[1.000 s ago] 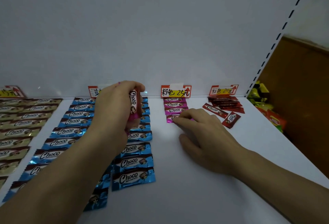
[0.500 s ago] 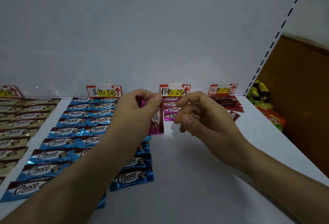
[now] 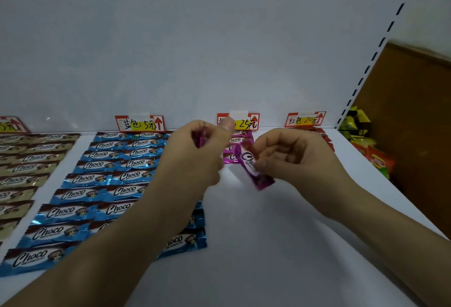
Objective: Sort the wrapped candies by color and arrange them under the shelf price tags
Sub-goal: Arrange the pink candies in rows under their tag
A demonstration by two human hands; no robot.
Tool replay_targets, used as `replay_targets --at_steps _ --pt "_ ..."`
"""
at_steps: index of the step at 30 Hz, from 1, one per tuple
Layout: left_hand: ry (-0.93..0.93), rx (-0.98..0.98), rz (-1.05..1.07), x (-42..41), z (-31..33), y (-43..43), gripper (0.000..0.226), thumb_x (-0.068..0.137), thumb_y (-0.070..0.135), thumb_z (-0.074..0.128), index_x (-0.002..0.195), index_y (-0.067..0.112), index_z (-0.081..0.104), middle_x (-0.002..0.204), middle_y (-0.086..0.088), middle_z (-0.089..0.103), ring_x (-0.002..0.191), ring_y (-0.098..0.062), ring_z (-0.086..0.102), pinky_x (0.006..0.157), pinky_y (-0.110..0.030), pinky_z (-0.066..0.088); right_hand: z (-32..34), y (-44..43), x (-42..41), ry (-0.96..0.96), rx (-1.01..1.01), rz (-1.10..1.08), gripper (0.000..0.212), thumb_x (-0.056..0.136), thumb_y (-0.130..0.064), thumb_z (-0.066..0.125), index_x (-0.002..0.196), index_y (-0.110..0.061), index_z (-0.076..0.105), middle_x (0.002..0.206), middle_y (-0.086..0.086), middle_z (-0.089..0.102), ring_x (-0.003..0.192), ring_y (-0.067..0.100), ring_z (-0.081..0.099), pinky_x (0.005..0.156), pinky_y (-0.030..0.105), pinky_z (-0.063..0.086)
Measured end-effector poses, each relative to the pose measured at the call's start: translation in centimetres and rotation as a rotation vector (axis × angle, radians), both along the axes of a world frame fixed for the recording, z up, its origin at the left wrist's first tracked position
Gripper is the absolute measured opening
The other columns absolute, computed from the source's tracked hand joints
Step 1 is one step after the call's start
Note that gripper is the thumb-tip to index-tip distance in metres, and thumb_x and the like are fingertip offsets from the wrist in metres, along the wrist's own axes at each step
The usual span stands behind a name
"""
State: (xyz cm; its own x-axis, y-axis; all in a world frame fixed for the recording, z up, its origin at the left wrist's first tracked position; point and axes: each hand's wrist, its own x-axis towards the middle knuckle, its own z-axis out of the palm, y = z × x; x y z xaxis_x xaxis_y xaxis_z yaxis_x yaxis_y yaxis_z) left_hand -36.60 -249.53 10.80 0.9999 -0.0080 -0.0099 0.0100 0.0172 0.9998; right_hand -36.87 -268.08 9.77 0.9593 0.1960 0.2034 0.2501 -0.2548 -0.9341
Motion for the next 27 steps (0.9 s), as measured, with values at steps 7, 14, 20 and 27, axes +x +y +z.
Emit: replay_targets --at_steps 7,14,20,27 --pt "0.177 -0.444 0.031 1.1 0.4 1.9 0.043 0.078 -0.022 0.043 0.097 0.013 0.056 0.081 -0.011 0.054 0.067 -0.018 0.055 0.056 -0.030 0.047 -3.9 -0.4 0.3 -0.392 -0.799 -0.104 0.026 0.092 -0.021 0.068 0.116 -0.028 0.066 0.114 -0.012 0.058 0.104 0.006 0.048 0.084 0.020 0.042" --pt "0.253 -0.712 0.086 1.1 1.6 2.5 0.034 0.089 -0.013 0.057 0.116 0.008 0.058 0.102 -0.023 0.071 0.079 -0.025 0.077 0.065 -0.031 0.063 -3.4 1.0 -1.4 -0.284 -0.885 0.001 0.029 0.100 -0.028 0.051 0.127 -0.031 0.060 0.122 -0.014 0.056 0.109 0.005 0.049 0.094 0.021 0.047" --pt "0.330 -0.810 0.100 1.2 2.0 2.7 0.028 0.093 -0.009 0.054 0.118 0.004 0.055 0.112 -0.023 0.066 0.082 -0.032 0.076 0.067 -0.040 0.063 -3.6 1.2 -1.2 -0.284 -0.939 0.005 0.043 0.102 -0.034 0.045 0.145 -0.036 0.045 0.141 -0.016 0.045 0.127 0.004 0.039 0.103 0.021 0.038" --pt "0.323 -0.756 0.082 1.5 1.7 3.0 0.019 0.091 -0.003 0.061 0.107 0.006 0.058 0.104 -0.019 0.071 0.088 -0.029 0.076 0.081 -0.040 0.062 -3.9 0.9 -1.0 -0.348 -0.921 0.004 0.043 0.101 -0.029 0.048 0.143 -0.035 0.048 0.139 -0.017 0.046 0.126 0.003 0.040 0.103 0.021 0.039"
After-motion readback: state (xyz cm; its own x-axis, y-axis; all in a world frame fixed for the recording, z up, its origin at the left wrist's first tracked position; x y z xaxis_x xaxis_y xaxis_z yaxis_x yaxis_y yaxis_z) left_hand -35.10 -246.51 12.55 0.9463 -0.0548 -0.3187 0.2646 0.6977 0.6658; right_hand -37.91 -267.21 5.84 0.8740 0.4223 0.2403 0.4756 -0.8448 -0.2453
